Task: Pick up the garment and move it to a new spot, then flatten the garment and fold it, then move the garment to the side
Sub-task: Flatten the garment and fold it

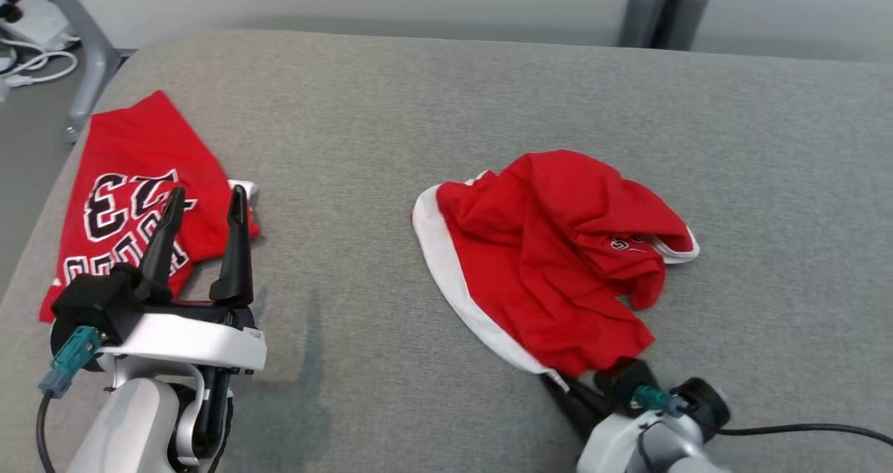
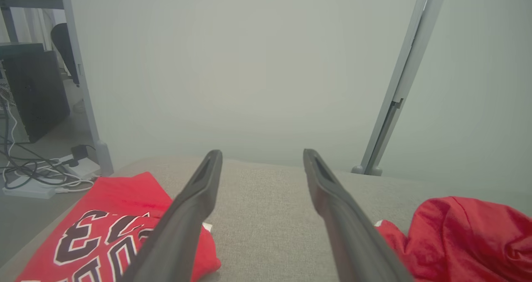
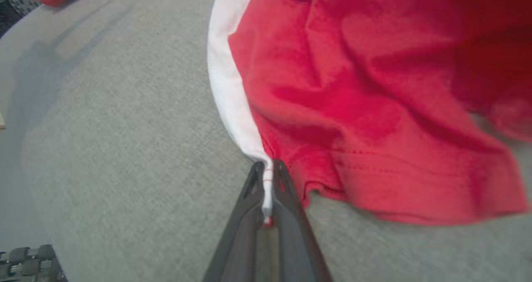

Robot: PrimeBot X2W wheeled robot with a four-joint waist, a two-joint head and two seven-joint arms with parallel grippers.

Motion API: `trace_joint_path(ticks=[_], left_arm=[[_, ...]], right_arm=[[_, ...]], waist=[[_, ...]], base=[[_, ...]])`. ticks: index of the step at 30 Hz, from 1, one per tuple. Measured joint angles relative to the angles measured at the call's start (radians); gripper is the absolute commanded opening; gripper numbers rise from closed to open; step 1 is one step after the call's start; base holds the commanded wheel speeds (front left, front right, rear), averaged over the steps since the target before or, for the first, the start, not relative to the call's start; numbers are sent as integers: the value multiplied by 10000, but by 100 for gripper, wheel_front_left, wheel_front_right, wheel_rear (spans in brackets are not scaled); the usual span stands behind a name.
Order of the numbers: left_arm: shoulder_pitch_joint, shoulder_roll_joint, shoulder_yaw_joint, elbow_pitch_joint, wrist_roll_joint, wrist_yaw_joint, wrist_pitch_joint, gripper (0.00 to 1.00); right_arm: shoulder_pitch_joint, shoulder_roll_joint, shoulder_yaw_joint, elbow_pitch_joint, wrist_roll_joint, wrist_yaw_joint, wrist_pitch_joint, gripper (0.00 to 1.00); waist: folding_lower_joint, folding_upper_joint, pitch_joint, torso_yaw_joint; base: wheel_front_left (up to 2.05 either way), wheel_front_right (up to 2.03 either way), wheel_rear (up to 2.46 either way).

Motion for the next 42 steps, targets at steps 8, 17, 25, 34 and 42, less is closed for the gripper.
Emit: trace_joint_path(ticks=[8, 17, 25, 34, 42], left_arm=[[-38, 255, 186, -38, -17, -33, -21, 100], [-166, 364, 142, -127, -15, -25, 40, 100], [-194, 414, 121, -115, -19, 13, 113, 100], [223, 491, 102, -203, -61, 219, 217, 100], [685, 504, 102, -307, -92, 447, 261, 100]], right_arm=[[293, -1321, -1423, -1498, -339, -17, 556, 0], [210, -1873, -3292, -2174, -583, -31, 719, 0], [151, -1057, -3856, -1319, -378, -31, 69, 100], [988, -796, -4727, -1325, -311, -31, -282, 100], [1054, -433, -5954, -2895, -316, -40, -731, 100]], waist=[[0, 0, 156, -1135], [0, 0, 421, -2082], [0, 0, 419, -2345], [0, 0, 18, -2565], [0, 0, -515, -2672]], base=[[0, 0, 0], [0, 0, 0], [0, 0, 0], [0, 0, 0], [0, 0, 0]])
